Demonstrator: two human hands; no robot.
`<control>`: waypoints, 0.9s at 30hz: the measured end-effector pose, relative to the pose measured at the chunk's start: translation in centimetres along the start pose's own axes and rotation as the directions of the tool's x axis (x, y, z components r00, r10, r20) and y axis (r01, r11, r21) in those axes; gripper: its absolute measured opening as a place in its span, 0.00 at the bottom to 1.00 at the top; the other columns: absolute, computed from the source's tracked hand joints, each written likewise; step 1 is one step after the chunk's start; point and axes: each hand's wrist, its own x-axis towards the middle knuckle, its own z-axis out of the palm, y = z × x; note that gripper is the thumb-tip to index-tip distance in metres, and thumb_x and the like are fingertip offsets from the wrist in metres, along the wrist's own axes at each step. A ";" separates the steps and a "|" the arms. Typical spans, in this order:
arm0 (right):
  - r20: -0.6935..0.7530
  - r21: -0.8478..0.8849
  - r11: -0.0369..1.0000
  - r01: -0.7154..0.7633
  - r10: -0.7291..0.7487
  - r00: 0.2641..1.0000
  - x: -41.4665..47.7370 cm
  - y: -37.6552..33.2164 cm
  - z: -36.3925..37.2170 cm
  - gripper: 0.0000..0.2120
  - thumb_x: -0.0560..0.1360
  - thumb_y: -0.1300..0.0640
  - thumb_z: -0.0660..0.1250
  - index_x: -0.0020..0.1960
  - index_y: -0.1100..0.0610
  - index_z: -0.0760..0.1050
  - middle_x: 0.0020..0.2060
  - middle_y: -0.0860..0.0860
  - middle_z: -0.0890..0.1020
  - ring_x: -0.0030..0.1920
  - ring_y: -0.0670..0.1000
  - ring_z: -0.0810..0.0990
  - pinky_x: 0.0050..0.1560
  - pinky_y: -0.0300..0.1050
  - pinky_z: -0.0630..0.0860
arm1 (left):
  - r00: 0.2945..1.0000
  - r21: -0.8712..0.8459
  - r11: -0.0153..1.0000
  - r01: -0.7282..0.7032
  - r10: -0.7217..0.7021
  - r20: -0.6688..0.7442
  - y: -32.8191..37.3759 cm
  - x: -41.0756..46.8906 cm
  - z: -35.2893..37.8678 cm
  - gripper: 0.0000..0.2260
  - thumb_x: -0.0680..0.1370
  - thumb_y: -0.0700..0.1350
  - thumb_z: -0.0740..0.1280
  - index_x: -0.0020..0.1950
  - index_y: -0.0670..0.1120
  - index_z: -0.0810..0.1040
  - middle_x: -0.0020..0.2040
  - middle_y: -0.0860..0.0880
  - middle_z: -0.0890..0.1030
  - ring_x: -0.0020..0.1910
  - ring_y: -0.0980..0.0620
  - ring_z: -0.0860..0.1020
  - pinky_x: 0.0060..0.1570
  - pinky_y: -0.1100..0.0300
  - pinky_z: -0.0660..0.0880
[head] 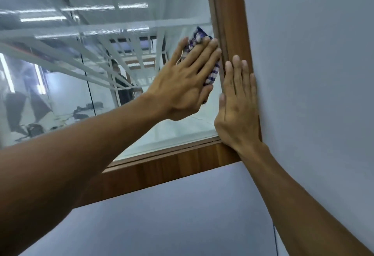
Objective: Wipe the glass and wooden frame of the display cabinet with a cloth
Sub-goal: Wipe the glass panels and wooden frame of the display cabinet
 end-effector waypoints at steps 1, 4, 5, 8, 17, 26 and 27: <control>-0.005 0.014 1.000 -0.015 0.015 1.000 -0.6 0.1 -0.1 0.30 0.82 0.63 0.53 0.82 0.62 0.49 0.82 0.58 0.52 0.83 0.56 0.48 0.82 0.56 0.46 | 0.999 -0.005 0.999 0.053 -0.053 -0.009 0.5 0.3 0.0 0.32 0.85 0.58 0.41 0.84 0.41 0.45 0.85 0.40 0.46 0.84 0.43 0.43 0.81 0.40 0.41; -0.010 0.051 0.997 -0.058 0.059 0.998 -3.6 0.3 -0.4 0.29 0.81 0.61 0.52 0.81 0.63 0.51 0.82 0.59 0.53 0.82 0.56 0.49 0.82 0.57 0.49 | 0.995 -0.013 0.995 0.099 -0.099 -0.010 3.8 0.6 0.7 0.33 0.85 0.58 0.41 0.84 0.38 0.43 0.84 0.38 0.44 0.84 0.41 0.41 0.81 0.38 0.42; -0.004 0.066 0.995 -0.072 0.072 0.997 -4.7 0.4 -0.5 0.29 0.81 0.60 0.52 0.81 0.64 0.52 0.82 0.59 0.54 0.82 0.56 0.49 0.82 0.56 0.49 | 0.996 -0.021 0.996 0.086 -0.086 -0.001 4.7 0.0 1.0 0.33 0.85 0.58 0.41 0.83 0.37 0.42 0.84 0.37 0.43 0.84 0.40 0.41 0.81 0.38 0.42; 0.015 0.083 0.992 -0.099 0.098 0.995 -6.2 0.4 -0.7 0.30 0.81 0.58 0.54 0.81 0.64 0.53 0.82 0.59 0.54 0.83 0.56 0.49 0.82 0.57 0.49 | 0.996 -0.045 0.996 -0.083 0.084 0.028 4.8 -2.6 1.3 0.33 0.85 0.59 0.43 0.84 0.38 0.43 0.84 0.38 0.44 0.84 0.42 0.41 0.81 0.39 0.41; 0.028 0.115 0.992 -0.059 0.057 0.998 -7.7 0.6 -1.3 0.38 0.80 0.46 0.59 0.80 0.68 0.54 0.81 0.63 0.55 0.82 0.60 0.50 0.80 0.62 0.54 | 0.997 -0.146 0.987 -0.060 0.067 0.042 6.8 -3.6 1.4 0.32 0.85 0.56 0.43 0.84 0.39 0.44 0.84 0.39 0.44 0.84 0.44 0.41 0.81 0.41 0.39; 0.045 0.086 0.993 -0.087 0.083 0.996 -8.5 0.6 -1.3 0.39 0.80 0.46 0.61 0.80 0.68 0.54 0.81 0.63 0.55 0.82 0.61 0.51 0.80 0.62 0.54 | 0.972 -0.257 0.943 -0.211 0.231 0.051 4.9 -4.7 1.4 0.29 0.87 0.57 0.46 0.85 0.43 0.49 0.85 0.43 0.50 0.84 0.47 0.45 0.82 0.44 0.39; 0.043 0.084 0.993 -0.083 0.080 0.996 -8.5 0.7 -1.3 0.39 0.80 0.46 0.61 0.80 0.68 0.54 0.80 0.64 0.56 0.82 0.61 0.51 0.80 0.62 0.54 | 0.976 -0.237 0.953 -0.189 0.209 0.063 5.6 -4.8 1.5 0.30 0.87 0.57 0.44 0.85 0.43 0.48 0.85 0.43 0.48 0.84 0.47 0.43 0.82 0.44 0.38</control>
